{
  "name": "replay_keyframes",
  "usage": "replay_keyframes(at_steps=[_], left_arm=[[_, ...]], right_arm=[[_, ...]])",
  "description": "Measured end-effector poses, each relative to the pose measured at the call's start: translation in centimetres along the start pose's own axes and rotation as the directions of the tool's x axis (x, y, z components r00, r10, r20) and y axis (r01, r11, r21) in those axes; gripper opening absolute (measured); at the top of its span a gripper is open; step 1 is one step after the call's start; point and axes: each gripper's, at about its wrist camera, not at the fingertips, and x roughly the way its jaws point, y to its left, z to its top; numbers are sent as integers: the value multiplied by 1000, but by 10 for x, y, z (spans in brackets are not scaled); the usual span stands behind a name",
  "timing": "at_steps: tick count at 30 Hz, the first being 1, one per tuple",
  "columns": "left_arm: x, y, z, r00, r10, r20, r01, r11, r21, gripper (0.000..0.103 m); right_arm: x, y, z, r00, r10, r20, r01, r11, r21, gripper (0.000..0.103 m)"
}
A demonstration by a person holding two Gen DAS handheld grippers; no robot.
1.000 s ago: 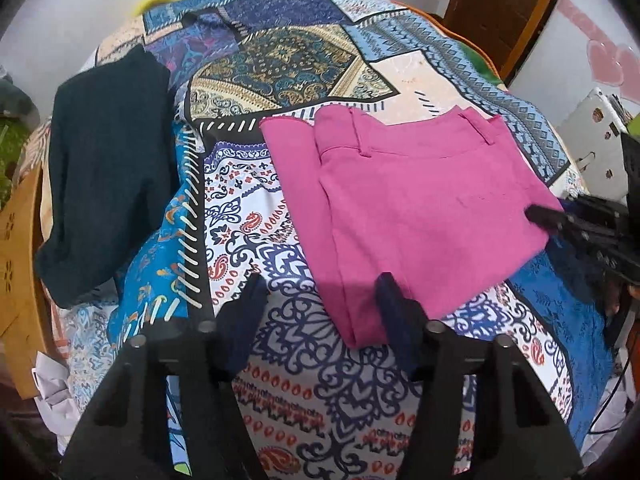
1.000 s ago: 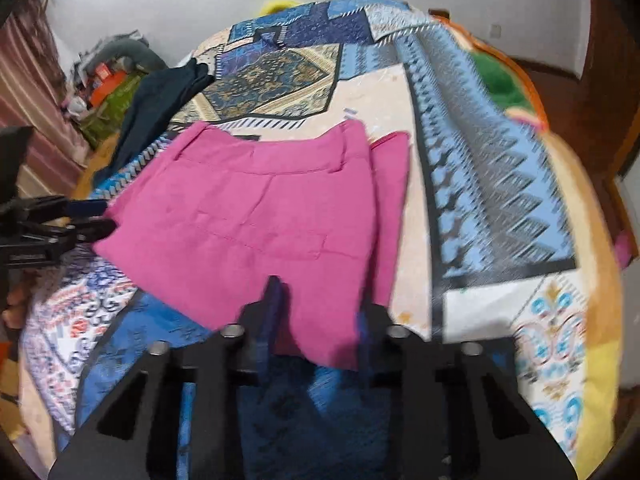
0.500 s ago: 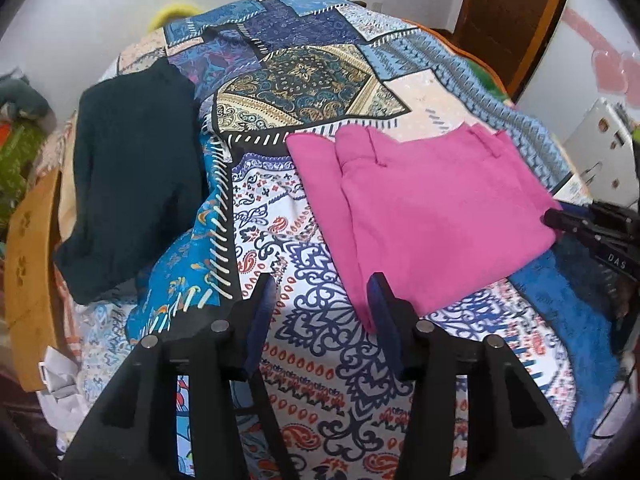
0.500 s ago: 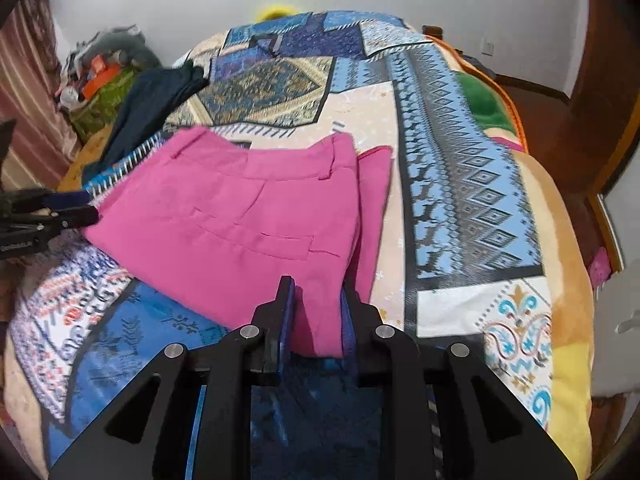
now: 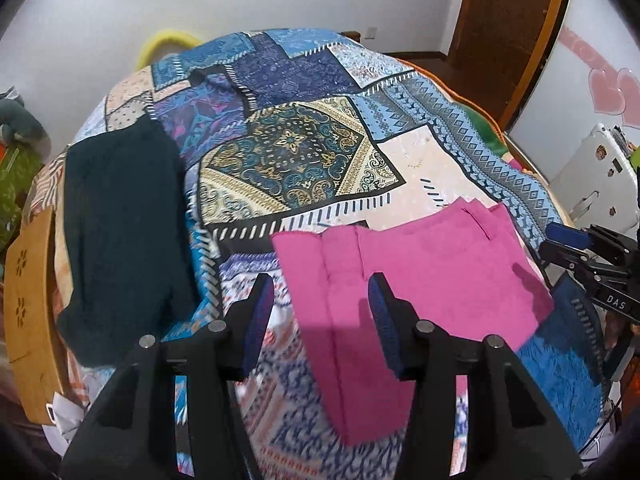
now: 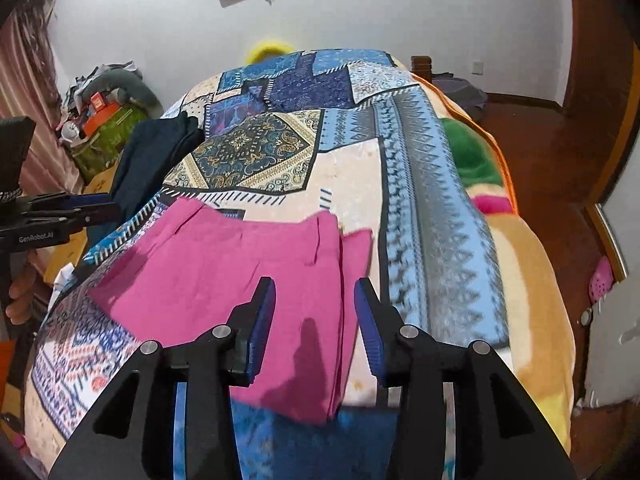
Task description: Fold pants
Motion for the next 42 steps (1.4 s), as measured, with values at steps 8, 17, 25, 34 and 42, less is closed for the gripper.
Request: replay_keyframes(at_steps=[8, 17, 25, 34, 42], left_arm=[[43, -6, 12, 998, -23, -60, 22, 1000, -14, 49], [74, -17, 10, 990, -49, -131, 56, 997, 49, 33], [78, -16, 6, 992, -5, -128, 10, 999, 41, 31], [70, -8, 8, 992, -24, -124, 23, 1000, -8, 30], [29, 4, 2, 998, 27, -51, -28, 999, -26, 37]], right_arm=[[48, -9, 19, 997, 33, -76, -31, 999, 31, 37], [79, 2, 27, 989, -13, -145, -2, 995, -102, 34], [80, -1, 23, 990, -32, -140, 13, 991, -135, 23], [78, 2, 25, 988, -55, -146, 34, 990, -140, 22], [33, 2, 23, 998, -39, -55, 33, 994, -103, 36]])
